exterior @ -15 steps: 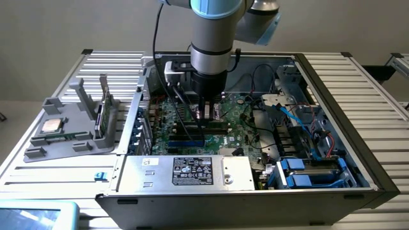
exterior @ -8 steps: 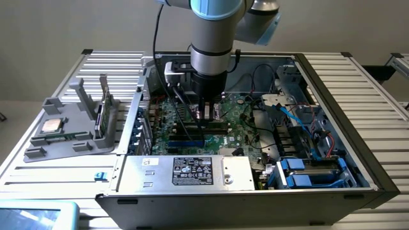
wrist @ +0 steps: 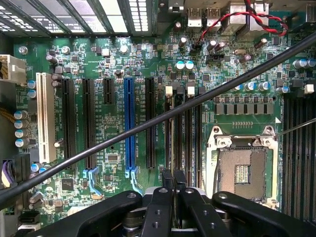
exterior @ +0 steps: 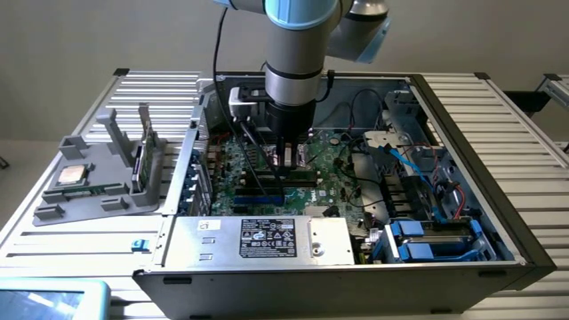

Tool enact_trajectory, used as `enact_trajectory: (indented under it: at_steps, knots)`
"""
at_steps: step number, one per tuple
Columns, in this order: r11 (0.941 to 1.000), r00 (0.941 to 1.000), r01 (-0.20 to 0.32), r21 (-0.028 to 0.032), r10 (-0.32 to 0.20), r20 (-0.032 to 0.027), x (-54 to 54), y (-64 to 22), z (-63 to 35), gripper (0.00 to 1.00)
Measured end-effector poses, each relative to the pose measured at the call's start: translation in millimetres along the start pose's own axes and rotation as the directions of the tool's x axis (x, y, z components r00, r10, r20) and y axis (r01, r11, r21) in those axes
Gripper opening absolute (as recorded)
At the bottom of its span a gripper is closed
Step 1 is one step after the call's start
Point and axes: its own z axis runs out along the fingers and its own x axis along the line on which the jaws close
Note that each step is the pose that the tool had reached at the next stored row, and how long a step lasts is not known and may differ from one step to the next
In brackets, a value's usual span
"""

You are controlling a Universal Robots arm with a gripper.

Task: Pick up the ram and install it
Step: 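Insert the ram into the slot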

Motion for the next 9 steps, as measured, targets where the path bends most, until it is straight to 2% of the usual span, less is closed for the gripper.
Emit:
enact_trajectory:
  at_steps: [9]
  knots:
    - [1.0, 1.0, 0.007, -0.0002, -0.007, -0.0003, 0.0, 0.2, 0.1, 0.11]
